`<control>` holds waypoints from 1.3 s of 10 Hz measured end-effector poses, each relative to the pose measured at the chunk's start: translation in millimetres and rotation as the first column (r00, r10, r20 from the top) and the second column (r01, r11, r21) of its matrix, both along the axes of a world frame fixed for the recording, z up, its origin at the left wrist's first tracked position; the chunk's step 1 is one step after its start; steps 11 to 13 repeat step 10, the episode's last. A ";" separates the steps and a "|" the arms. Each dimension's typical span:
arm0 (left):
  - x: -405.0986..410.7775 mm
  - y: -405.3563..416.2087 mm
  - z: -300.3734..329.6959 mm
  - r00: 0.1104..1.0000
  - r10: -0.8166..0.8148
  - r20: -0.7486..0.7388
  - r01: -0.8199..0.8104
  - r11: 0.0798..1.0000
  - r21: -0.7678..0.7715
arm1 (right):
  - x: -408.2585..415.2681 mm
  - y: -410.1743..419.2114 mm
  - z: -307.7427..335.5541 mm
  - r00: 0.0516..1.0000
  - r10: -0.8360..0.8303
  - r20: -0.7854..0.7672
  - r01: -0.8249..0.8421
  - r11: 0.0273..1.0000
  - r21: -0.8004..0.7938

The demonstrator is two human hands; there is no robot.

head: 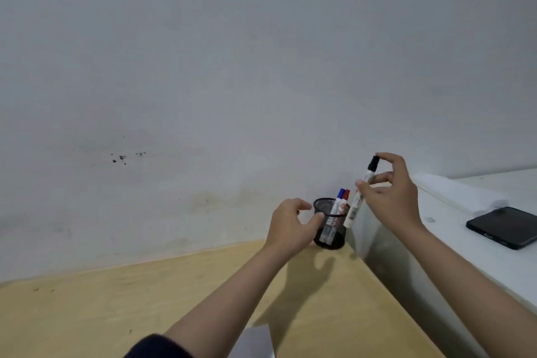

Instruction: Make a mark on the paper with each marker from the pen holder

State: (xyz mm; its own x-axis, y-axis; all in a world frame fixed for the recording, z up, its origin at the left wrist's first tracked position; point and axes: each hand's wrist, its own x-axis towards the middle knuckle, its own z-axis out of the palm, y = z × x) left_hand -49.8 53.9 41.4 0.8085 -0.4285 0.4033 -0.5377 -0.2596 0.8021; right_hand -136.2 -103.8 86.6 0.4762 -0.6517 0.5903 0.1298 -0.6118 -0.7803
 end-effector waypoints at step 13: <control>43.9 -71.8 -23.3 0.999 -0.009 0.031 0.006 0.995 0.101 | 84.5 -44.2 -46.6 0.938 -0.020 -0.346 -0.018 0.994 -0.107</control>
